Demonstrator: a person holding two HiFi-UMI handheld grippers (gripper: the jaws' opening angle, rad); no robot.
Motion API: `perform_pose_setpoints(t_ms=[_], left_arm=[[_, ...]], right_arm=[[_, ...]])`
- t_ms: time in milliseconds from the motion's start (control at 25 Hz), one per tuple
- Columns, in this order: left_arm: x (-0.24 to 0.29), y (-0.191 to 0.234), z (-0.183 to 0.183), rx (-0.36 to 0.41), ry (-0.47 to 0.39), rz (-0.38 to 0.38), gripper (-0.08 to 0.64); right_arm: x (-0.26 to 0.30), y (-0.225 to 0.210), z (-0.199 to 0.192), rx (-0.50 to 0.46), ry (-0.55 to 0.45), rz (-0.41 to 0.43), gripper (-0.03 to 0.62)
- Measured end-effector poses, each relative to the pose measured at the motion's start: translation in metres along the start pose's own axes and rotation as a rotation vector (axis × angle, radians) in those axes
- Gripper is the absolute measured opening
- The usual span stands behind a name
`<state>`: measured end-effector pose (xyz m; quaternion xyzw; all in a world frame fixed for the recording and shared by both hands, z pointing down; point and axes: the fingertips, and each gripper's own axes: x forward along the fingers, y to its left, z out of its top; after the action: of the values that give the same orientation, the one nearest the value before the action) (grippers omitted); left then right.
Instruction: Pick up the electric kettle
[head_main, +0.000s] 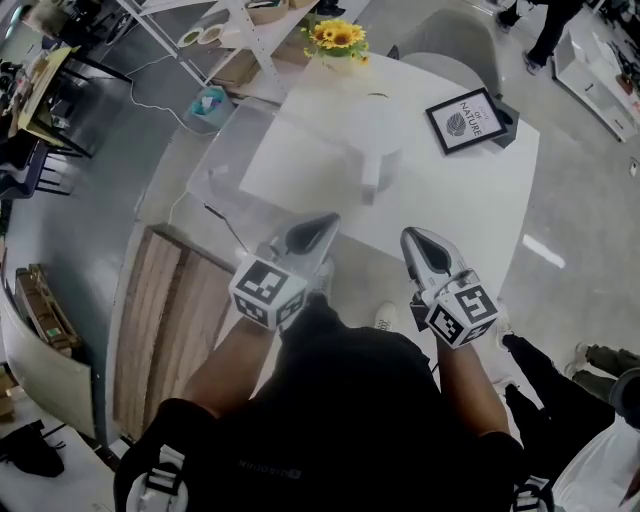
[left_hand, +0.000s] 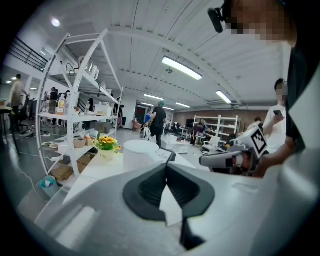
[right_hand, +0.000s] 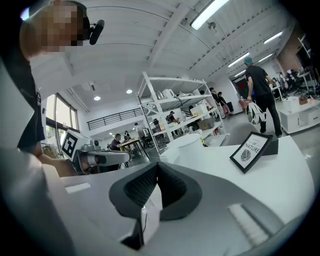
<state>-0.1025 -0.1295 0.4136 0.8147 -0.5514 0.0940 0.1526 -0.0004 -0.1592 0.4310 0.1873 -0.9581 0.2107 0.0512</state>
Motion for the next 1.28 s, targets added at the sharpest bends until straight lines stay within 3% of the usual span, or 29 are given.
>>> perform_pose_setpoints(t_ms=[360,600,1280], left_arm=[[0.005,0.052,-0.015,0.02,0.036,-0.058,0.003],[0.011,0.079,-0.016,0.029,0.045,-0.139,0.003],[0.018,0.128,0.001,0.104,0.058,-0.338,0.003]], right_arm=[[0.045,-0.003,-0.007,0.011,0.022,-0.081,0.006],[0.072,0.002,-0.01,0.004,0.025,-0.143,0.006],[0.088,0.001,0.014,-0.033,-0.079,-0.453,0.023]])
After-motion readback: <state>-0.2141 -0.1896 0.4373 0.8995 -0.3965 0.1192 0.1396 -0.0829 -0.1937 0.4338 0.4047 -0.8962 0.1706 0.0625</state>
